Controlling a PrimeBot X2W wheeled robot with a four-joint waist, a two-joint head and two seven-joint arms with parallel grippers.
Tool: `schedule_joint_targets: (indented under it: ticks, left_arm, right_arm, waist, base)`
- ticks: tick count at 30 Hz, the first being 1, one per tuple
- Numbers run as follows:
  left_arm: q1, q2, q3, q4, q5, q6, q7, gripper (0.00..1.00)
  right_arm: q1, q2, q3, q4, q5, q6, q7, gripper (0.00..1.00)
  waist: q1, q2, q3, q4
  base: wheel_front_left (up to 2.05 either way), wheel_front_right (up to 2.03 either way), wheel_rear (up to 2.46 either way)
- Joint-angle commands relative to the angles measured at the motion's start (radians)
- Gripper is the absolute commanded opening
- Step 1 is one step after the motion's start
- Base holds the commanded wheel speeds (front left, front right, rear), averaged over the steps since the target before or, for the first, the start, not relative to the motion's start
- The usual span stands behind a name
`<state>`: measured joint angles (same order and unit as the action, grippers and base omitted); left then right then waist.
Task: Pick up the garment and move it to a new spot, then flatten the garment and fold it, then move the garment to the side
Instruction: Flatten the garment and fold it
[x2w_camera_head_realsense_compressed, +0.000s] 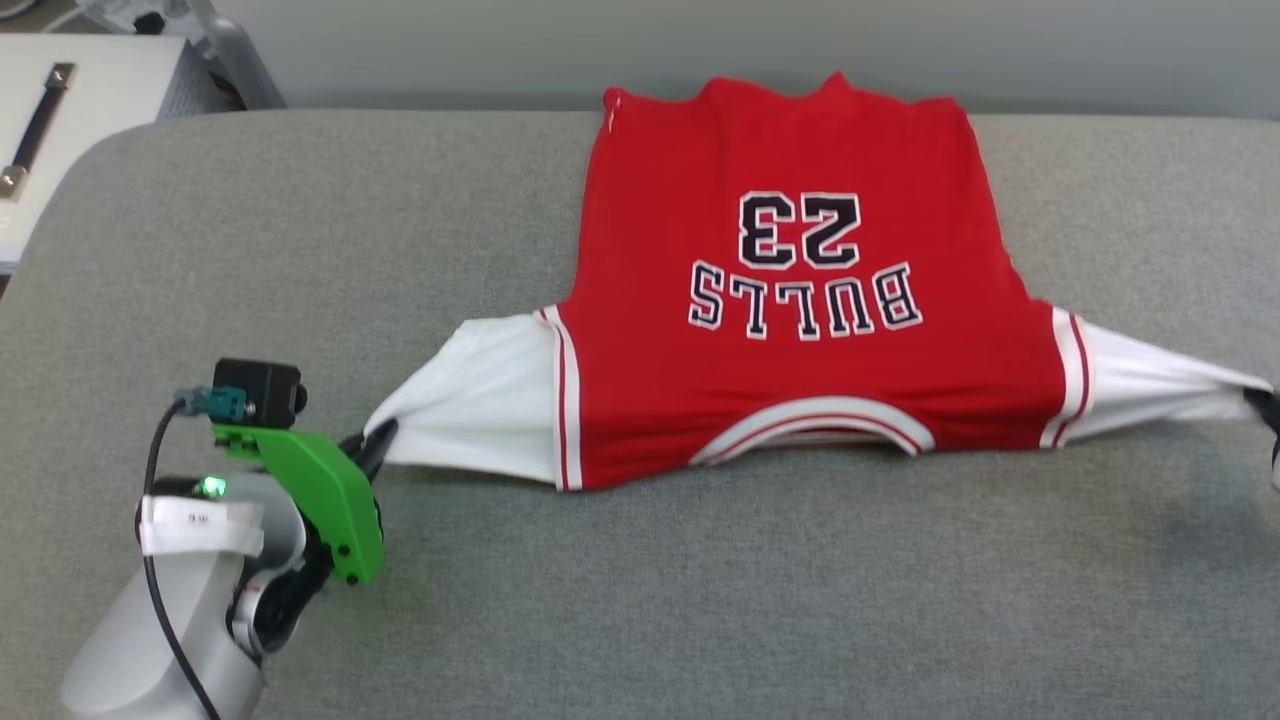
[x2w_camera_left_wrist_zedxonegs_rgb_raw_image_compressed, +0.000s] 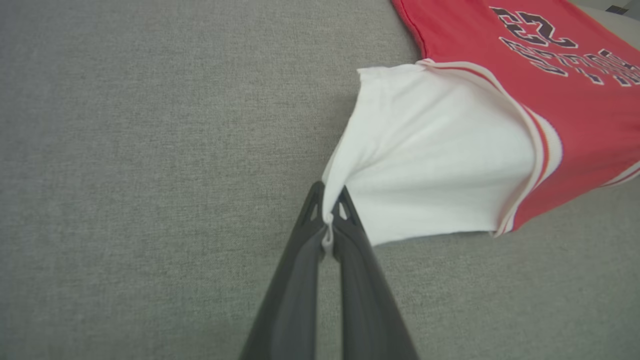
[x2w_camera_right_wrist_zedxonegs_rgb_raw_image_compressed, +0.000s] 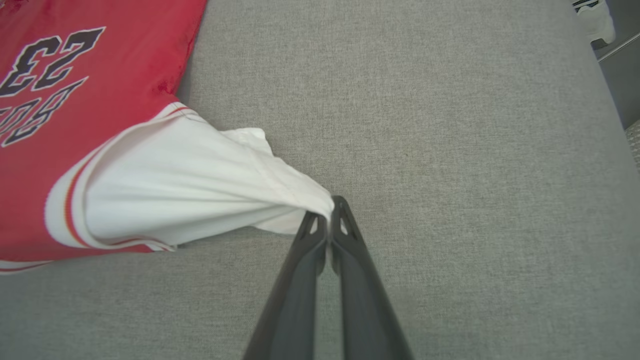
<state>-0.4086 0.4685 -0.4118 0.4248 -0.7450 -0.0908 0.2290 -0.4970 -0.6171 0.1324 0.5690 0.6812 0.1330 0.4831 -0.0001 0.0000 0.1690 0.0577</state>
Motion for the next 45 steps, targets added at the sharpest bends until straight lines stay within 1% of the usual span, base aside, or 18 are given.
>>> schedule_joint_targets:
  ticks: [1, 2, 6, 10, 14, 15, 18, 21, 24, 25, 26, 27, 33, 39, 43, 44, 45]
  left_arm:
    - [0.040, 0.029, 0.007, -0.021, -0.016, 0.017, 0.019, 0.00]
    - [0.057, 0.035, 0.007, -0.045, -0.022, 0.021, 0.030, 0.00]
    - [0.143, 0.066, 0.035, -0.165, -0.060, 0.058, 0.057, 0.00]
    - [0.252, 0.106, 0.053, -0.289, -0.106, 0.098, 0.116, 0.00]
    - [0.360, 0.140, 0.060, -0.414, -0.156, 0.143, 0.194, 0.00]
    - [0.410, 0.142, 0.064, -0.486, -0.199, 0.165, 0.232, 0.00]
    - [0.446, 0.127, 0.069, -0.550, -0.267, 0.172, 0.271, 0.00]
    - [0.454, 0.139, 0.056, -0.588, -0.260, 0.180, 0.292, 0.00]
    - [0.447, 0.138, 0.048, -0.608, -0.257, 0.183, 0.301, 0.00]
    - [0.442, 0.138, 0.047, -0.617, -0.255, 0.183, 0.304, 0.00]
    - [0.437, 0.139, 0.044, -0.626, -0.253, 0.183, 0.307, 0.00]
    - [0.433, 0.141, 0.041, -0.635, -0.251, 0.183, 0.313, 0.00]
    - [0.409, 0.168, 0.010, -0.724, -0.220, 0.198, 0.366, 0.00]
    - [0.385, 0.182, -0.012, -0.819, -0.182, 0.228, 0.403, 0.00]
    - [0.362, 0.192, -0.035, -0.863, -0.148, 0.236, 0.429, 0.00]
    - [0.345, 0.194, -0.051, -0.882, -0.123, 0.238, 0.438, 0.00]
    - [0.338, 0.193, -0.057, -0.887, -0.113, 0.239, 0.440, 0.00]
  right_arm:
    - [0.039, -0.025, -0.018, -0.017, 0.012, -0.002, 0.020, 0.00]
    - [0.060, -0.028, -0.030, -0.030, 0.018, -0.002, 0.035, 0.00]
    - [0.166, -0.039, -0.075, -0.115, 0.043, -0.002, 0.109, 0.00]
    - [0.278, -0.037, -0.154, -0.200, 0.062, -0.002, 0.194, 0.00]
    - [0.394, -0.015, -0.245, -0.292, 0.059, -0.002, 0.301, 0.00]
    - [0.466, 0.010, -0.306, -0.362, 0.038, -0.002, 0.365, 0.00]
    - [0.525, 0.046, -0.358, -0.441, 0.018, -0.002, 0.428, 0.00]
    - [0.552, 0.078, -0.396, -0.504, -0.005, -0.002, 0.468, 0.00]
    - [0.558, 0.104, -0.420, -0.546, -0.028, -0.002, 0.505, 0.00]
    - [0.554, 0.111, -0.429, -0.561, -0.040, -0.002, 0.517, 0.23]
    - [0.546, 0.116, -0.435, -0.578, -0.050, -0.002, 0.523, 0.93]
    - [0.538, 0.120, -0.439, -0.591, -0.055, -0.002, 0.532, 1.00]
    - [0.438, 0.122, -0.445, -0.694, -0.051, -0.002, 0.605, 1.00]
    - [0.248, 0.100, -0.415, -0.759, -0.053, -0.002, 0.715, 1.00]
    - [0.078, 0.084, -0.384, -0.746, -0.067, -0.002, 0.799, 1.00]
    - [-0.045, 0.077, -0.366, -0.702, -0.090, -0.002, 0.845, 1.00]
    - [-0.094, 0.078, -0.360, -0.679, -0.102, -0.002, 0.857, 1.00]
  waist:
    - [0.0001, 0.0000, -0.039, 0.007]
    - [0.0001, 0.0000, -0.045, 0.008]
    - [0.0001, 0.0000, -0.071, 0.006]
    - [0.0001, 0.0000, -0.093, 0.001]
    - [0.0001, 0.0000, -0.106, -0.002]
    - [0.0001, 0.0000, -0.107, -0.001]
    - [0.0001, 0.0000, -0.099, -0.001]
    - [0.0001, 0.0000, -0.080, -0.001]
    - [0.0001, 0.0000, -0.056, 0.001]
    - [0.0001, 0.0000, -0.043, 0.003]
    - [0.0001, 0.0000, -0.031, 0.005]
    - [0.0001, 0.0000, -0.019, 0.007]
    - [0.0001, 0.0000, 0.079, 0.030]
    - [0.0001, 0.0000, 0.200, 0.074]
    - [0.0001, 0.0000, 0.285, 0.118]
    - [0.0001, 0.0000, 0.337, 0.149]
    - [0.0001, 0.0000, 0.354, 0.161]
  base:
    - [0.00, 0.00, 0.00]
    - [0.00, 0.00, 0.00]
    - [0.00, 0.00, 0.00]
    - [0.00, 0.00, 0.00]
    - [0.00, 0.00, 0.00]
    - [0.00, 0.00, 0.00]
    - [0.00, 0.00, 0.00]
    - [0.00, 0.00, 0.00]
    - [0.00, 0.00, 0.00]
    - [0.00, 0.00, 0.00]
    - [0.00, 0.00, 0.00]
    - [0.00, 0.00, 0.00]
    - [0.00, 0.00, 0.00]
    - [0.00, 0.00, 0.00]
    - [0.00, 0.00, 0.00]
    - [0.00, 0.00, 0.00]
    - [0.00, 0.00, 0.00]
